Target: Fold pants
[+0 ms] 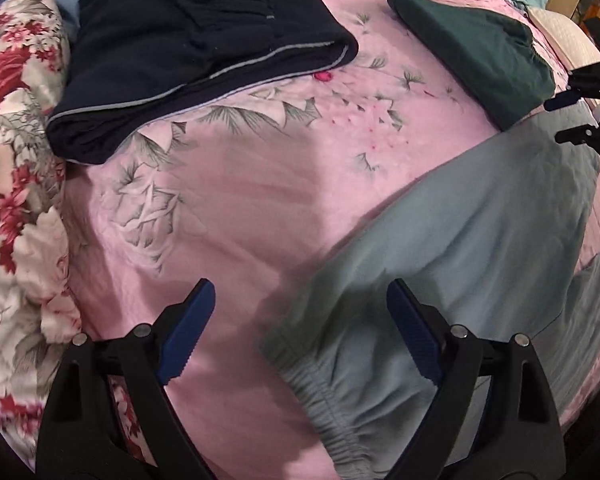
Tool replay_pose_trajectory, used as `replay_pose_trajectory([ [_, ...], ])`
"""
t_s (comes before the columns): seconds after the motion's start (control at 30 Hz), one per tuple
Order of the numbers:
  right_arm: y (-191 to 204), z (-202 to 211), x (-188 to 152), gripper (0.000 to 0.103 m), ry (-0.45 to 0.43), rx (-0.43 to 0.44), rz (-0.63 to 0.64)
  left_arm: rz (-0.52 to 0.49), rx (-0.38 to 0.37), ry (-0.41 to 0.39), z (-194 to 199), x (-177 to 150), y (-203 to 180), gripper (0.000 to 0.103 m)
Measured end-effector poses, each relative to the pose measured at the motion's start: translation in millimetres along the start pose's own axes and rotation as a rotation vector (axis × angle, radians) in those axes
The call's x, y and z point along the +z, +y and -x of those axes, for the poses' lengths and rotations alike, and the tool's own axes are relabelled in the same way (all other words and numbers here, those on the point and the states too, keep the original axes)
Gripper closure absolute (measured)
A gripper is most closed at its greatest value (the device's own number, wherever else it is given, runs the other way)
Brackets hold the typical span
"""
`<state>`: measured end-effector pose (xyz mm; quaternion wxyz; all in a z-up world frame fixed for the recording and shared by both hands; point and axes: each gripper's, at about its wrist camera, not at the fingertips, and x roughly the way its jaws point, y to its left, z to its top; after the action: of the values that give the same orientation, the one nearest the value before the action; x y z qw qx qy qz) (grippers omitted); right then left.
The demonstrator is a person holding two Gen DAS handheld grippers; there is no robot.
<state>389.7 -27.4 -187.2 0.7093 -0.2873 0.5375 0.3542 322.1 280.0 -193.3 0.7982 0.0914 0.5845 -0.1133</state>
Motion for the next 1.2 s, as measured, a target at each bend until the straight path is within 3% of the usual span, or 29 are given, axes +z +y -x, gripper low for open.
replay_pose_trajectory([
  [0.1, -0.2, -13.5, 6.4, 0.059, 0.035, -0.016, 0.008, -0.042, -0.022, -0.003, -4.7, 0.2, -1.0, 0.032],
  [0.13, -2.4, -17.6, 7.6, 0.058, 0.049, -0.007, 0.004, -0.056, -0.029, -0.003, -4.5, 0.2, -2.0, 0.041],
  [0.23, -5.4, -19.8, 8.2, 0.061, 0.057, 0.000, 0.015, -0.088, -0.061, 0.004, -3.2, 0.0, -5.2, 0.054],
  [0.3, -8.2, -19.1, 5.9, 0.071, 0.062, 0.004, 0.009, -0.111, -0.074, 0.004, -1.7, -0.4, -8.1, 0.065],
  [0.37, -13.7, -16.1, 2.4, 0.082, 0.073, 0.018, -0.007, -0.129, -0.096, 0.007, 1.5, -0.2, -12.7, 0.084],
  [0.4, -14.4, -14.1, 1.2, 0.089, 0.077, 0.012, -0.005, -0.139, -0.104, 0.012, 1.8, 1.3, -16.5, 0.087],
  [0.43, -14.0, -12.6, 0.0, 0.096, 0.080, 0.004, 0.002, -0.157, -0.099, 0.012, 3.0, 1.0, -20.3, 0.089],
  [0.5, -11.0, -7.8, -3.9, 0.101, 0.087, -0.012, 0.026, -0.187, -0.084, 0.013, 2.6, 4.2, -31.9, 0.091],
  [0.83, -2.5, 53.1, -27.6, 0.102, -0.017, -0.024, 0.017, -0.207, -0.038, -0.075, 44.0, 8.9, -32.6, 0.093],
  [1.0, 19.2, 98.0, -47.8, 0.102, -0.075, -0.022, 0.058, -0.230, -0.017, -0.144, 94.6, -14.8, -43.7, 0.093],
  [1.2, 89.0, 138.1, -76.7, 0.102, -0.115, 0.004, 0.170, -0.228, 0.000, -0.181, 148.7, -72.6, -61.9, 0.093],
])
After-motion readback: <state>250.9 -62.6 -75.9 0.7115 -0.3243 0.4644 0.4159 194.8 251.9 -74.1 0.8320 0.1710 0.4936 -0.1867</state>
